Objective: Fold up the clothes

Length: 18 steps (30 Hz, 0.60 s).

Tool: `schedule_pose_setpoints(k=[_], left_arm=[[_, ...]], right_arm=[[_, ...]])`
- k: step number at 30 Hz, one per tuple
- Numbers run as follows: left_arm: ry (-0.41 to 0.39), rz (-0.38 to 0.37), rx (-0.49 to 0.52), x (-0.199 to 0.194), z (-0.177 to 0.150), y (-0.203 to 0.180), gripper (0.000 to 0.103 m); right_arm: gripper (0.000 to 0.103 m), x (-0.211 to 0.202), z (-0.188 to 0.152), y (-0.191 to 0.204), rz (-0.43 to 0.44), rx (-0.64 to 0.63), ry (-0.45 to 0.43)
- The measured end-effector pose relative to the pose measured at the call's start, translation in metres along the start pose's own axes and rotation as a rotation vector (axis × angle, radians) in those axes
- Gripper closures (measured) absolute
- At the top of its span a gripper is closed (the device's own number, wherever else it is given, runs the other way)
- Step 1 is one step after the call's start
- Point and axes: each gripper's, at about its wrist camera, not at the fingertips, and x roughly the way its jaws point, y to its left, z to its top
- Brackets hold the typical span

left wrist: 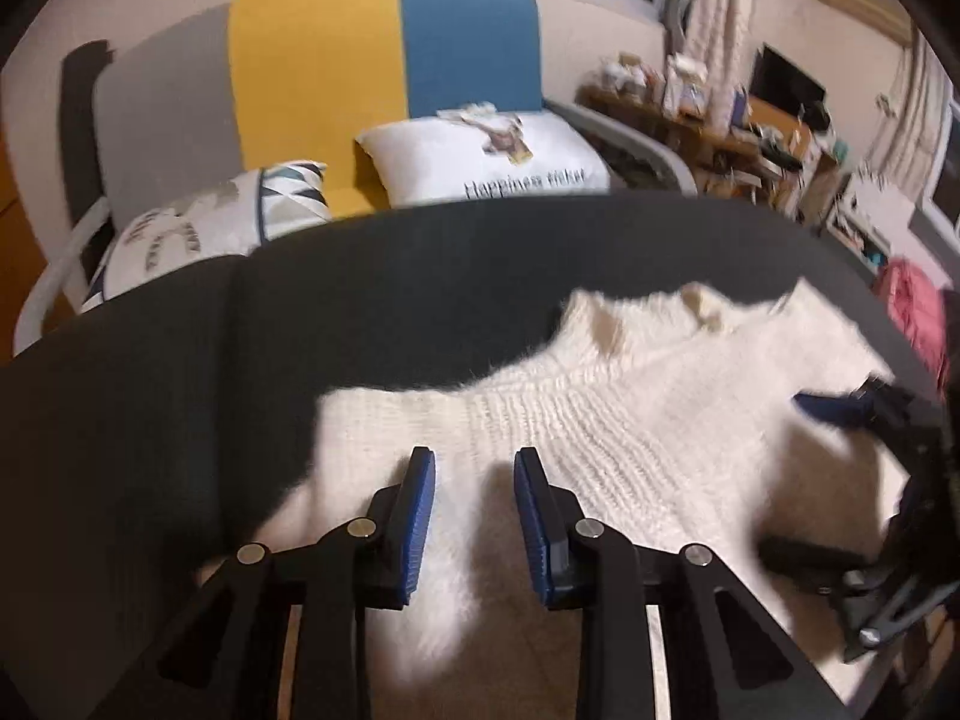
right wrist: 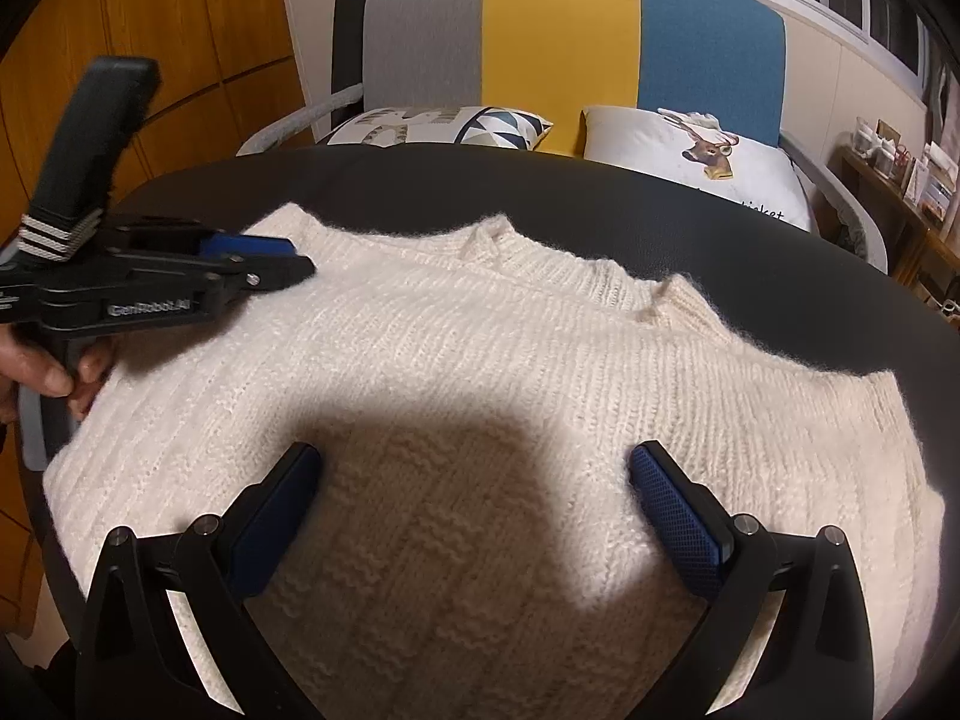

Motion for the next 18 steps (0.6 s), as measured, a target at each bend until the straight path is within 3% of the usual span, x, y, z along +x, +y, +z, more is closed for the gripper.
schedule_pose_setpoints(k=[5, 9, 10, 11, 14, 18], left_arm=[[-0.100, -0.032, -0.166, -0.081, -0.039, 0.038, 0.075], [-0.069, -0.082, -0.342, -0.109, -0.094, 0.075, 0.075], [-0.057, -0.115, -0.367, -0.113, -0.109, 0.078, 0.075], [-0.052, -0.147, -0.377, -0.117, -0.123, 0.079, 0.075], [-0.053, -0.226, -0.362, -0.123, -0.154, 0.074, 0.075], [-0.084, -0.313, -0.329, -0.123, -0.167, 0.066, 0.073]], right_arm=[[0.000, -0.038, -0.004, -0.001, 0.019, -0.020, 0.023], [0.000, -0.059, -0.030, -0.002, -0.006, -0.033, 0.047], [0.000, -0.054, -0.042, -0.005, -0.016, -0.010, 0.086], [0.000, -0.047, -0.052, -0.007, -0.034, 0.010, 0.124], [0.000, -0.049, -0.071, 0.001, -0.081, 0.011, 0.005], [0.000, -0.050, -0.072, -0.001, -0.081, 0.020, -0.014]])
